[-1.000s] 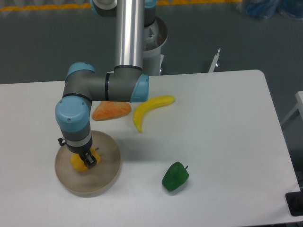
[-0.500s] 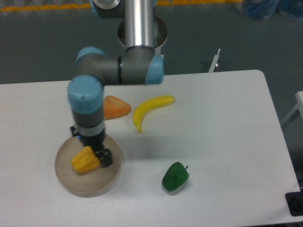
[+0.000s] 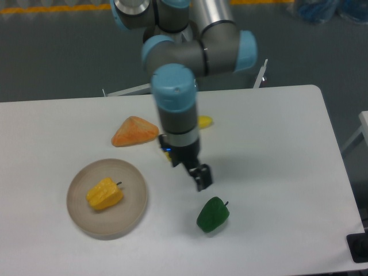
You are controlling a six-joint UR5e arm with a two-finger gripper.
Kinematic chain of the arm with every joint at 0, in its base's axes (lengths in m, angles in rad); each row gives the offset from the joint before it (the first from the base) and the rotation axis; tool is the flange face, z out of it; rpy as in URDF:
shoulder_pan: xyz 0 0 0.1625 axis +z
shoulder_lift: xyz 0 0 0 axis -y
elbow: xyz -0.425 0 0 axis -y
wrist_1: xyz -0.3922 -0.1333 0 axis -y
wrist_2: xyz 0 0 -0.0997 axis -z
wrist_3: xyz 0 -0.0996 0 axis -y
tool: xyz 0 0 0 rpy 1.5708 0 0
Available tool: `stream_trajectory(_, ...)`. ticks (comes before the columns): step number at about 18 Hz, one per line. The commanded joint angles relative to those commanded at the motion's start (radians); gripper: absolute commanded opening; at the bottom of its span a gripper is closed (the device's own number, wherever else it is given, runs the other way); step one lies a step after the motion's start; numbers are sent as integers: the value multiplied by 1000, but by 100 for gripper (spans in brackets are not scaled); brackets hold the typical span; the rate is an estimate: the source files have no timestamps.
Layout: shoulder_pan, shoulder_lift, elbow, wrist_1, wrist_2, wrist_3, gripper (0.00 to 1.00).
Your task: Place the yellow pepper on the plate
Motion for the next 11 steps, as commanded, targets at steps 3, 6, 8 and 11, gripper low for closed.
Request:
stream_trajectory(3, 68, 3, -8, -16, 0, 93, 100)
stream_trajectory(6, 128, 2, -11, -17, -41, 166, 100)
stream_trajectory(8, 144, -3, -12, -16, -51, 185, 100)
stream_trajectory(11, 168, -6, -15, -13, -83, 185, 100)
